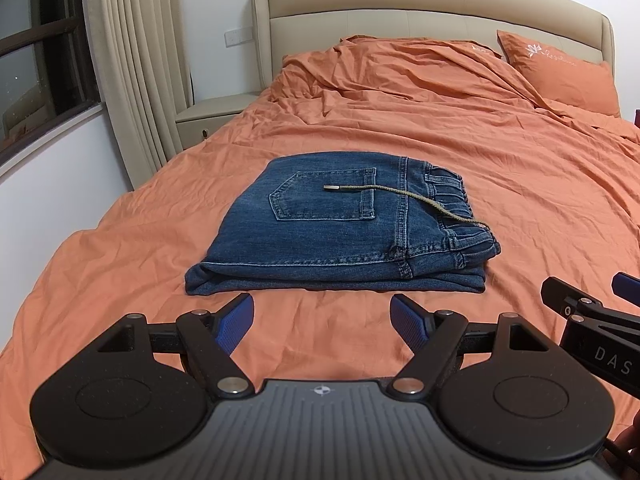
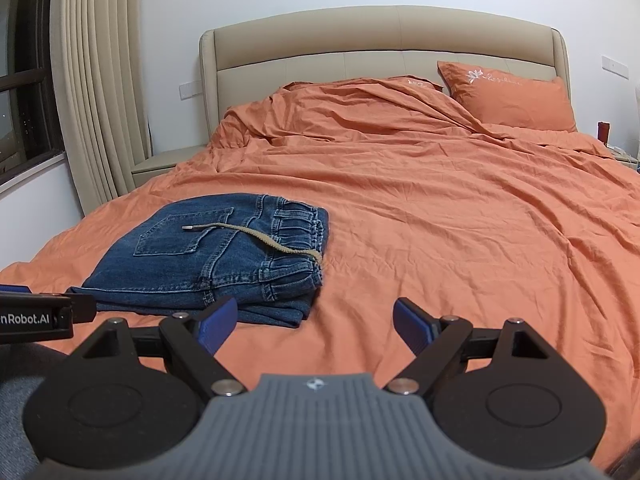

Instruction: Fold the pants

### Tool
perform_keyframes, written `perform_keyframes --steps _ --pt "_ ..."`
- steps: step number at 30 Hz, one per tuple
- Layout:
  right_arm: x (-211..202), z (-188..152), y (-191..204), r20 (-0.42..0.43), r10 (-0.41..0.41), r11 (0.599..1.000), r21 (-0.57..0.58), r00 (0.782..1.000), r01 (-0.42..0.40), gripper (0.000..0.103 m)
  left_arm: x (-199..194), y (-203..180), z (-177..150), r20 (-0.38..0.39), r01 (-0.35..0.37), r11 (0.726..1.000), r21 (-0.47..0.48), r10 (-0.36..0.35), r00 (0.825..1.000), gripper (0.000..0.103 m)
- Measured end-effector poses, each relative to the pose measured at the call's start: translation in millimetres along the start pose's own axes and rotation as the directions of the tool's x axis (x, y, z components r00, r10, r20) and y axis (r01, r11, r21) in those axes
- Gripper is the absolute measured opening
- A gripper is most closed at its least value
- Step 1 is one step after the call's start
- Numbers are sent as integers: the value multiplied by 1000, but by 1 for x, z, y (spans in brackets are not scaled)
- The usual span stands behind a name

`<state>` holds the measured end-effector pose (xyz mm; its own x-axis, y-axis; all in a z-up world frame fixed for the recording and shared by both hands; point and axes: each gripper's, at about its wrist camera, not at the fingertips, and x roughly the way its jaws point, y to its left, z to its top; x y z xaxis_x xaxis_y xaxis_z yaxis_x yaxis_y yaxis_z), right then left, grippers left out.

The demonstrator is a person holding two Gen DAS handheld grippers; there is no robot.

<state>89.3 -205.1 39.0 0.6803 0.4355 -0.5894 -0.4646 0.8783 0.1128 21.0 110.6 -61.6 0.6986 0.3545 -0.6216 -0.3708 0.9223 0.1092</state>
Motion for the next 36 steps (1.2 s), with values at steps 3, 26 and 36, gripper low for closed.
perform_keyframes --steps 3,26,36 --pt "0 0 0 -2 0 1000 -1 1000 0 82 -1 -1 0 0 -1 1000 -1 1 1000 91" --pt "2 -1 0 -15 -3 1000 1 1000 3 82 1 1 0 0 -2 1000 11 2 1000 91" --pt "2 -1 0 -15 -4 1000 1 1000 4 82 1 0 0 1 -3 1000 13 3 1000 91"
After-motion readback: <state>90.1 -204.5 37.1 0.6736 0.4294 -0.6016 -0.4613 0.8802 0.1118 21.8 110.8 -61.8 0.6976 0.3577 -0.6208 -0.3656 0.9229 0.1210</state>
